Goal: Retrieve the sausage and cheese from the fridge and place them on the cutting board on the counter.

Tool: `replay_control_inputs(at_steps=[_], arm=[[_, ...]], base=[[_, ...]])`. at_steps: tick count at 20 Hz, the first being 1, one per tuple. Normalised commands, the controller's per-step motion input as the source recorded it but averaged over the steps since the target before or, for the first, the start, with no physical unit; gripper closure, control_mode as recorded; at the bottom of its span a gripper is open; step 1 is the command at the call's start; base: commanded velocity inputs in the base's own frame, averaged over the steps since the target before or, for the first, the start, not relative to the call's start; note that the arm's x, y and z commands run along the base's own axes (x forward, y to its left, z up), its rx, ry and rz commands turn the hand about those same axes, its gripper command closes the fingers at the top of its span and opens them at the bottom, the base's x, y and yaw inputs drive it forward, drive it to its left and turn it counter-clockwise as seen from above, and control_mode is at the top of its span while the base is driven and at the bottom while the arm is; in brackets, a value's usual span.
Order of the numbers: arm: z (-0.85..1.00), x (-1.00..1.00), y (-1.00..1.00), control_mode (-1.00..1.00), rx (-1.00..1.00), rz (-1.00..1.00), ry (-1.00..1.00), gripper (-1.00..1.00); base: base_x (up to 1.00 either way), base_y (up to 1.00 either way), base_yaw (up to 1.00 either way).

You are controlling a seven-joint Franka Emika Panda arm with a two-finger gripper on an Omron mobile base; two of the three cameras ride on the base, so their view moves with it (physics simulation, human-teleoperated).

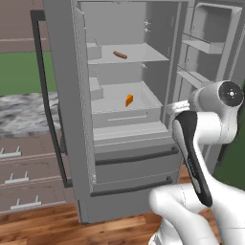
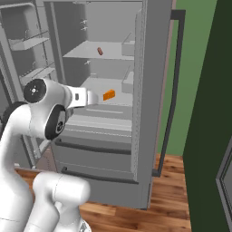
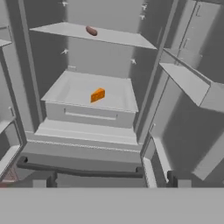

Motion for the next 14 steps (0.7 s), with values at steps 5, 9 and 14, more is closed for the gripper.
replay_control_inputs(at_steps=[5,9,14], arm=[[0.16,-0.38,0.01,-1.0,-0.11,-0.05,0.14,-1.0],[0.0,0.05,0.07,1.0,0.0,0.0,0.02,-1.0],[0.0,0.0,0.0,1.0,0.0,0.0,0.0,-1.0]], base=[[0.0,0.0,0.0],[0.17,0.05,0.01],[0.34,0.11,0.02]])
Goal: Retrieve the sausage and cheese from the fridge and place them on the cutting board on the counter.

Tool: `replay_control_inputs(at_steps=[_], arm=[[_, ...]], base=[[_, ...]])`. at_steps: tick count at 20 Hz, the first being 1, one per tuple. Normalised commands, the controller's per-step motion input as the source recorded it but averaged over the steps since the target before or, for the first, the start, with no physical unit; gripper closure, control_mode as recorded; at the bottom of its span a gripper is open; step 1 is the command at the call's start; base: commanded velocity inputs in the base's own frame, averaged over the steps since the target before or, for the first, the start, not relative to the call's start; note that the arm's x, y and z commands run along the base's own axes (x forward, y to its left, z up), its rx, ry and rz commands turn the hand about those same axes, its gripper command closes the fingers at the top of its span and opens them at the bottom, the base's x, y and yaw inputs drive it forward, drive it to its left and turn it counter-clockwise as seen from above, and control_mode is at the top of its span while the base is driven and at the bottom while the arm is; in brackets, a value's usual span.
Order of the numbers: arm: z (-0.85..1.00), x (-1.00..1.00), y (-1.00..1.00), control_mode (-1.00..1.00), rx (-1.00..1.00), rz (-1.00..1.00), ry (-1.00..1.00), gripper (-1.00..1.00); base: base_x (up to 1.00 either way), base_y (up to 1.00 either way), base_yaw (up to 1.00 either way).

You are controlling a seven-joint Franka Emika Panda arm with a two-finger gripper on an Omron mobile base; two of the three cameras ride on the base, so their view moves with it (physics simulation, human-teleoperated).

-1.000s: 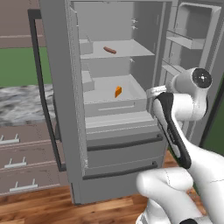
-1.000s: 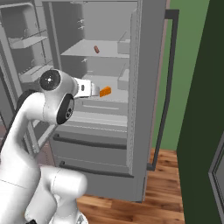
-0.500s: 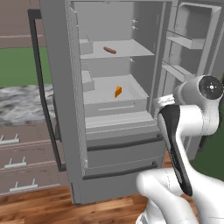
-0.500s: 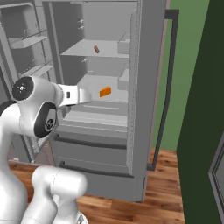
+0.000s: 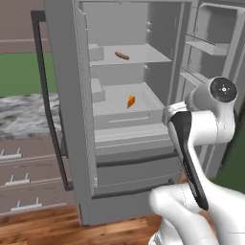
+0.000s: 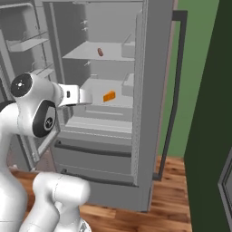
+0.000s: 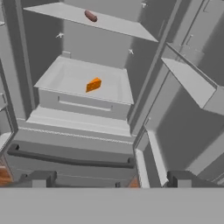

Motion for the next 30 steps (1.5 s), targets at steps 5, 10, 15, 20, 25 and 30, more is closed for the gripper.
replay_control_inputs(at_steps=[5,10,15,20,25,30], arm=[[0.0,0.0,0.0,1.0,0.0,0.0,0.0,-1.0],[0.0,0.0,0.0,1.0,0.0,0.0,0.0,-1.0],[0.0,0.0,0.0,1.0,0.0,0.0,0.0,-1.0],[0.0,0.0,0.0,1.0,0.0,0.0,0.0,-1.0],[-0.13,0.0,0.02,-1.0,0.0,0.0,0.09,-1.0],[-0.42,0.0,0.07,-1.0,0.0,0.0,0.0,-1.0]], base=[[0.55,0.01,0.0],[0.86,0.06,0.0],[0.87,0.15,0.0],[0.68,0.12,0.02],[0.0,0.0,0.04],[0.0,0.0,0.0]])
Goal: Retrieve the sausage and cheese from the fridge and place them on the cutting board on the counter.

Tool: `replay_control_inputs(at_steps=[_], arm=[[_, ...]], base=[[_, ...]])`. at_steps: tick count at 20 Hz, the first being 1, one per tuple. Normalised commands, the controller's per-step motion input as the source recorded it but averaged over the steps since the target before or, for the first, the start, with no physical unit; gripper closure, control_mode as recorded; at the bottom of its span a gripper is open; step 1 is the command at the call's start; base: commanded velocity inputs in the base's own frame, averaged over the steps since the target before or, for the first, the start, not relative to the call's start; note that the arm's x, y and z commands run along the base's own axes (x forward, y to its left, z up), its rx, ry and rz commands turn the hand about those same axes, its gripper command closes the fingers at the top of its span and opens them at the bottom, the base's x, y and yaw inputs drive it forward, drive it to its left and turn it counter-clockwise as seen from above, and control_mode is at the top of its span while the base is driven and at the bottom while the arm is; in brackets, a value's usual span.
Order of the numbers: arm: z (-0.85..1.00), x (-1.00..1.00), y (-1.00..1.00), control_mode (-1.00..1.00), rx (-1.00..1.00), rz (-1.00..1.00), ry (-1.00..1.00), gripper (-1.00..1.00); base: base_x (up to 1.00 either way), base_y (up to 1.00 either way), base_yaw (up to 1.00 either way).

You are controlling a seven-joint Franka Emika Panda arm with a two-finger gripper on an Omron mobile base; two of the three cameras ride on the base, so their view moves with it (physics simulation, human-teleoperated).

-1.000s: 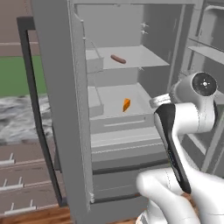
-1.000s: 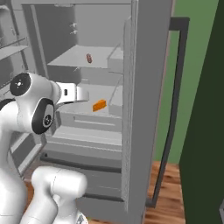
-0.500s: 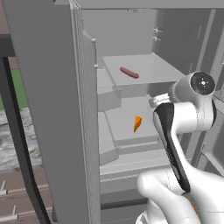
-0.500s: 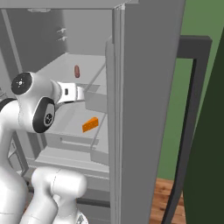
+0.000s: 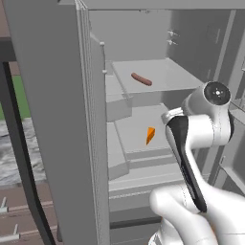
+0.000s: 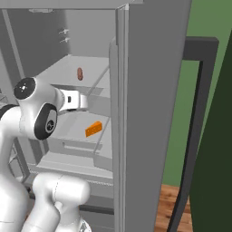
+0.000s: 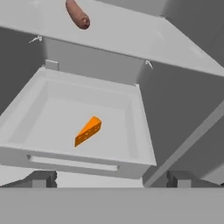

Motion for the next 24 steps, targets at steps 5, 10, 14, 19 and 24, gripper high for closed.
replay_control_inputs(at_steps=[5,10,14,19,24], arm=[[-0.42,0.0,0.02,-1.0,0.04,0.0,0.0,-1.0],[-0.53,0.0,0.06,-1.0,0.07,0.0,0.0,-1.0],[-0.46,0.05,0.24,-1.0,0.08,-0.01,0.0,-1.0],[-0.22,0.24,0.08,-1.0,0.15,-0.06,0.02,-1.0],[-0.28,0.29,0.0,-1.0,0.11,-0.15,0.07,-1.0]], base=[[0.0,0.0,0.0],[0.0,0.0,0.0],[0.0,0.0,0.0],[0.0,0.0,0.0],[0.0,0.0,0.0]])
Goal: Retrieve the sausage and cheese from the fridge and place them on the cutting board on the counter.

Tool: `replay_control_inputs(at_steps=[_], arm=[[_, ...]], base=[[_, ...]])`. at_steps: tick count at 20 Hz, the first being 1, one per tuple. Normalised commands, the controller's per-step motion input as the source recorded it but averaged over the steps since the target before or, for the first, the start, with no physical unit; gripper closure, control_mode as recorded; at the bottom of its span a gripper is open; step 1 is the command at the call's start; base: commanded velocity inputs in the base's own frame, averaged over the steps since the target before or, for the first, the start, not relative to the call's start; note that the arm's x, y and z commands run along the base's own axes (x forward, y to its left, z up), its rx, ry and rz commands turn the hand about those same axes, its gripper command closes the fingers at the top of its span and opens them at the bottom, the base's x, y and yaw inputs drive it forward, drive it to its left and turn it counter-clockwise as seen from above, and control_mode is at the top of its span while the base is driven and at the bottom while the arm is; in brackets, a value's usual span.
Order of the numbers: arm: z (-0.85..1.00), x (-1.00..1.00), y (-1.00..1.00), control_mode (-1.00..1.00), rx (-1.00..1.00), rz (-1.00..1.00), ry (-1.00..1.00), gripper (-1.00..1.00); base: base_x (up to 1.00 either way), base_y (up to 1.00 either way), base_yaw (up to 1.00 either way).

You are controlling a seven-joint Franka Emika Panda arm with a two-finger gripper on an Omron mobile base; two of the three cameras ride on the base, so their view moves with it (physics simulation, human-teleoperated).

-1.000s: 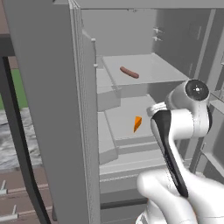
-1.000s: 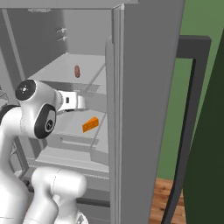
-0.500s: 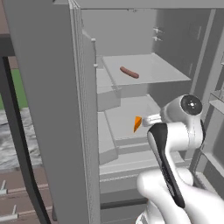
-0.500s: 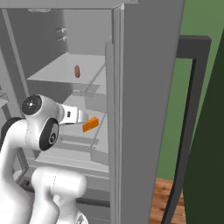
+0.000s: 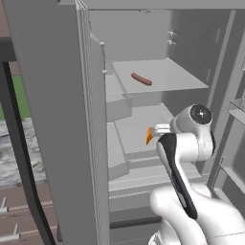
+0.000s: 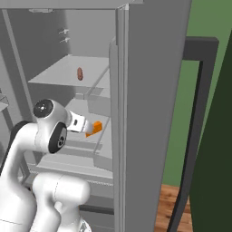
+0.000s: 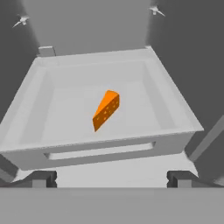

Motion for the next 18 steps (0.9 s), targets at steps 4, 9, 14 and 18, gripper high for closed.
replay_control_inputs(at_steps=[4,9,14,18], arm=[[-0.17,0.35,0.07,-1.0,0.01,-0.2,0.11,-1.0],[-0.04,0.26,0.05,-1.0,0.0,-0.04,0.06,-1.0],[-0.21,0.63,0.0,-1.0,0.02,0.0,0.09,-1.0],[-0.34,0.69,0.0,-1.0,0.05,0.0,0.06,-1.0]], base=[[0.0,0.0,0.0],[0.0,0.0,0.0],[0.0,0.0,0.0],[0.0,0.0,0.0]])
